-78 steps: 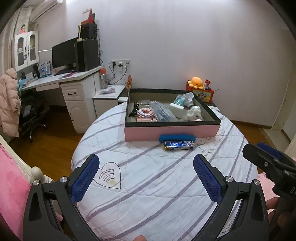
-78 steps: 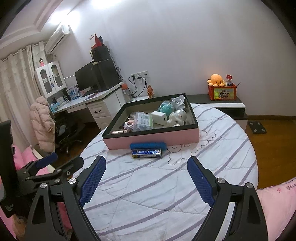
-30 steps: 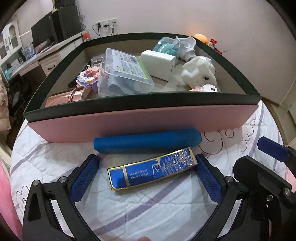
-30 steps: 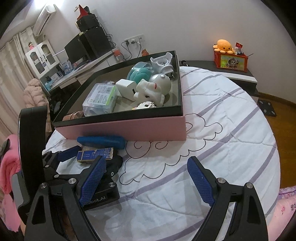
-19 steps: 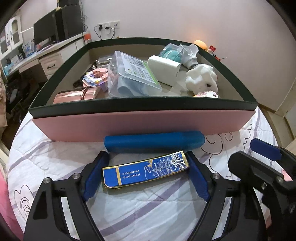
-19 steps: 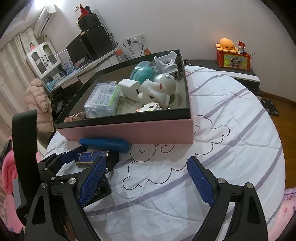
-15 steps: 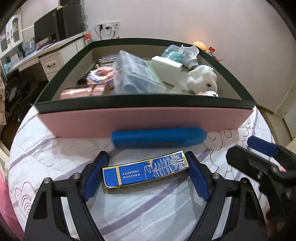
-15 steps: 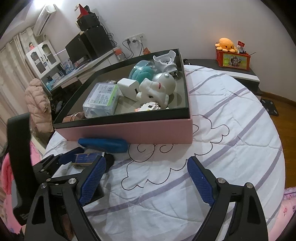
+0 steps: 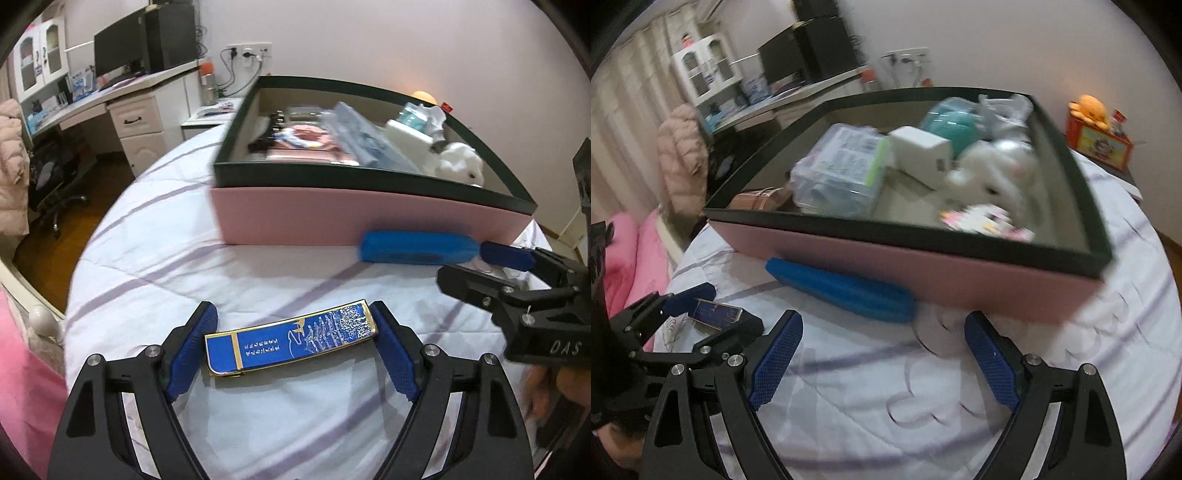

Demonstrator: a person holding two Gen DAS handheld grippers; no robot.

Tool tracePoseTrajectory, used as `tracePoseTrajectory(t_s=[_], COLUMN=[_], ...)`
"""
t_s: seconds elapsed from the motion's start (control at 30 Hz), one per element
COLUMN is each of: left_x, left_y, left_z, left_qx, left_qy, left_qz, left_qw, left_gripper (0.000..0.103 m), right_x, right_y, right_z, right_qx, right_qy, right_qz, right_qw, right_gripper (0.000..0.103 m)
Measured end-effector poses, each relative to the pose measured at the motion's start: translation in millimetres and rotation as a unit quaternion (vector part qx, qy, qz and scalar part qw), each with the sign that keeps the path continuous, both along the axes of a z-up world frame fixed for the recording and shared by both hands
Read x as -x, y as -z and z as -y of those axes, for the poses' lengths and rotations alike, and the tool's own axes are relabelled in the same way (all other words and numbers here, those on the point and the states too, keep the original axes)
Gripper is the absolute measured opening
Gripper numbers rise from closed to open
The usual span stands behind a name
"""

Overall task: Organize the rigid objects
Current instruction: 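Grasp the blue-gold box with the left tool while the right tool grasps the blue highlighter, then lower the blue-gold box and highlighter into the pink box and release them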

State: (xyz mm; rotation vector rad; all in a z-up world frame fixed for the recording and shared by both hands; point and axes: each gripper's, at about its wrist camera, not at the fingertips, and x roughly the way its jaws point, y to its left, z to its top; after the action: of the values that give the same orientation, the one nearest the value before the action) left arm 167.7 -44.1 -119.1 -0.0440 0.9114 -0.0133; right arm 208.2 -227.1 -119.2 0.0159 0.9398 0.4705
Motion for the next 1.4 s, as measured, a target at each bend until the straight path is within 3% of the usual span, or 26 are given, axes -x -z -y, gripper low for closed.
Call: tracePoseTrajectory(t_s=[0.1,0.23,0.53,0.83,0.9,1.0,1.2,1.27,1.3,1.4], left_x=[2.0,5.9,10.2,11.3,11.3,11.6,12.5,13.3,14.5,16.8], left_y=[0.7,1.0,-0.1,-0.1,0.1,0.2,0.7,-0.1,-0.8,-1.8], left_z=[-10.4,-15.4,-28.2,-44.2,-45.6,-45.3,-45.5,-45.4,-46.1,-46.3], left_qx=[0.003,0.003,0.005,0.002,0.001,-0.002,-0.004,-0.004,-0.002,-0.001], left_qy=[-0.009,-0.011,-0.025,-0.046,-0.048,-0.049,-0.050,-0.049,-0.050,-0.050], left_qz=[0.001,0.003,0.005,0.007,0.006,0.007,0.007,0.008,0.009,0.011], left_qw=[1.0000,0.9999,0.9997,0.9989,0.9988,0.9988,0.9987,0.9988,0.9987,0.9987], left_gripper=[0.084,0.084,0.085,0.085,0.085,0.085,0.084,0.084,0.084,0.084], right_x=[-3.1,1.7,-1.2,3.7,0.7,-0.6,2.8,5.6,8.9,15.8], right_y=[-0.7,-4.7,-4.5,-9.0,-9.6,-3.8,3.4,3.9,3.5,1.7], right_z=[-4.2,-18.7,-49.5,-69.7,-75.1,-90.1,-102.3,-105.0,-105.6,-102.8], right_qx=[0.003,-0.021,0.017,0.030,0.027,0.039,0.062,0.071,0.076,0.085], right_qy=[-0.018,-0.088,-0.167,-0.273,-0.288,-0.311,-0.308,-0.295,-0.288,-0.268], right_qz=[0.000,0.000,0.012,0.020,0.020,0.018,0.037,0.046,0.052,0.063], right_qw=[1.000,0.996,0.986,0.961,0.957,0.949,0.949,0.952,0.953,0.957], right_gripper=[0.093,0.086,0.076,0.074,0.066,0.062,0.059,0.045,0.029,0.028])
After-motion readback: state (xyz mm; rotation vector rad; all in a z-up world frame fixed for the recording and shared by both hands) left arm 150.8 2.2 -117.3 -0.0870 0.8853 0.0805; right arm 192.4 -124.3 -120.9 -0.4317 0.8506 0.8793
